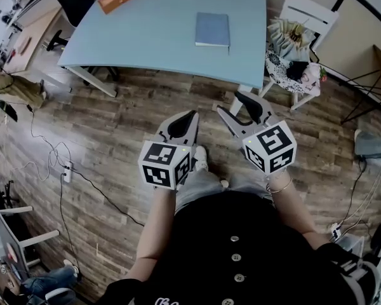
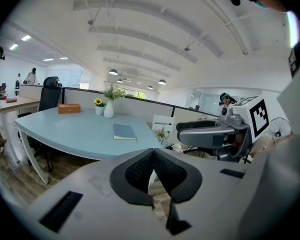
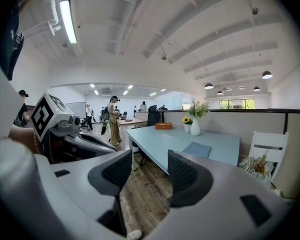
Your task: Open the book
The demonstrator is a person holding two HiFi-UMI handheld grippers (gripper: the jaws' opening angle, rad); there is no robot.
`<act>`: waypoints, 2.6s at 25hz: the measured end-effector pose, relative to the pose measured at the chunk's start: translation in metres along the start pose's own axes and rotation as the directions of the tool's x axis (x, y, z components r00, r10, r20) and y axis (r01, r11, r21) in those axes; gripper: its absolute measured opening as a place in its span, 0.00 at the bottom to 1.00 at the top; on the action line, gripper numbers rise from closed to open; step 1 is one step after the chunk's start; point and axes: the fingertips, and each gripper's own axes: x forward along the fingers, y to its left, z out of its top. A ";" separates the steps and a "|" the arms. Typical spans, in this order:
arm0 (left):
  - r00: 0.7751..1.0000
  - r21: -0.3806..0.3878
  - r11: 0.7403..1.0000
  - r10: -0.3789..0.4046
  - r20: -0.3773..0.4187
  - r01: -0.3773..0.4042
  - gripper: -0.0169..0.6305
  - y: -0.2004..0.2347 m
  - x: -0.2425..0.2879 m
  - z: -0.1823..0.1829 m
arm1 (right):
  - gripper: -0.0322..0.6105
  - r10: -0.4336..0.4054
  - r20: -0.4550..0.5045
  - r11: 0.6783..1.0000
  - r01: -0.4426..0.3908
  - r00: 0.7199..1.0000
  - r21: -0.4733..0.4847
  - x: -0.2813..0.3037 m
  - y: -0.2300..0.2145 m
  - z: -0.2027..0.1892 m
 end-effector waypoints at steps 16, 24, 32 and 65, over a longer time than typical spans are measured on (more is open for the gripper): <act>0.991 0.034 0.991 -0.130 0.032 0.129 0.05 0.096 0.052 0.062 | 0.36 -0.113 -0.016 0.994 0.113 0.993 -0.005 0.099 -0.033 0.037; 0.981 0.015 0.981 -0.192 0.021 0.192 0.05 0.103 0.069 0.064 | 0.36 -0.142 -0.067 0.989 0.144 0.988 0.023 0.111 -0.046 0.029; 0.982 -0.017 0.982 -0.190 -0.012 0.190 0.05 0.119 0.079 0.050 | 0.36 -0.141 -0.098 0.989 0.145 0.985 0.035 0.124 -0.052 0.021; 0.993 -0.020 0.993 -0.118 0.003 0.118 0.05 0.185 0.213 0.133 | 0.36 0.003 -0.060 1.000 -0.002 0.998 0.023 0.243 -0.173 0.069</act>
